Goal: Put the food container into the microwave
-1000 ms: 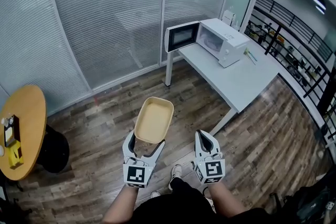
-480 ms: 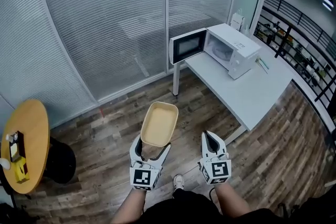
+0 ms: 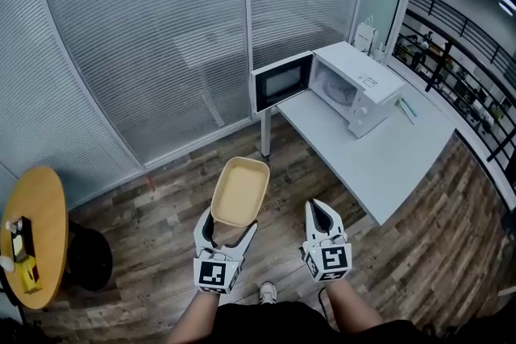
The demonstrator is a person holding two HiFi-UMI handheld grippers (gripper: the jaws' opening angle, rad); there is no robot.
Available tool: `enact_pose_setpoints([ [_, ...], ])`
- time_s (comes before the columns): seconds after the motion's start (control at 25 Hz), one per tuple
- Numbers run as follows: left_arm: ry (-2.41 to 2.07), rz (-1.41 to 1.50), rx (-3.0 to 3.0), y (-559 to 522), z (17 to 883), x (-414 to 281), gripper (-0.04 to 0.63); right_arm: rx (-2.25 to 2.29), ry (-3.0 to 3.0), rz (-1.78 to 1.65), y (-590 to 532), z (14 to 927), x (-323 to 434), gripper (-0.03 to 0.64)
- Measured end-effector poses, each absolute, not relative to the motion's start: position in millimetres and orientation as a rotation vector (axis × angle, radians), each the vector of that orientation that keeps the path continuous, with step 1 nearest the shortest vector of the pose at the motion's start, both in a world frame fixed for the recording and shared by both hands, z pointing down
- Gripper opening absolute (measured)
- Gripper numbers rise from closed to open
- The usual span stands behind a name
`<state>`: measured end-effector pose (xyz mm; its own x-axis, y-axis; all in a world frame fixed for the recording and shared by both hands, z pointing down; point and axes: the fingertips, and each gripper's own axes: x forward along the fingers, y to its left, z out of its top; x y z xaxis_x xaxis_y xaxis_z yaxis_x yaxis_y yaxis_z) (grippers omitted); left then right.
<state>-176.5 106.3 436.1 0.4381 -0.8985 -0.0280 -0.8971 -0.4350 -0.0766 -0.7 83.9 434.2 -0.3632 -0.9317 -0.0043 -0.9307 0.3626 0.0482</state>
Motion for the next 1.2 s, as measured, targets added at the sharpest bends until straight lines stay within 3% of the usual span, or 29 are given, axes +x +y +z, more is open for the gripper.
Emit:
enact_pose_setpoints([
  [0.68,1.425,-0.015,-2.734,-36,449,-145,0.451,1.952,-2.391,-0.186,-48,422,49,0.006],
  [1.2,1.216,-0.005,-2.826,-154,451,-145,0.451,2.043,-2.284,-0.171,-149,418,23,0.008],
])
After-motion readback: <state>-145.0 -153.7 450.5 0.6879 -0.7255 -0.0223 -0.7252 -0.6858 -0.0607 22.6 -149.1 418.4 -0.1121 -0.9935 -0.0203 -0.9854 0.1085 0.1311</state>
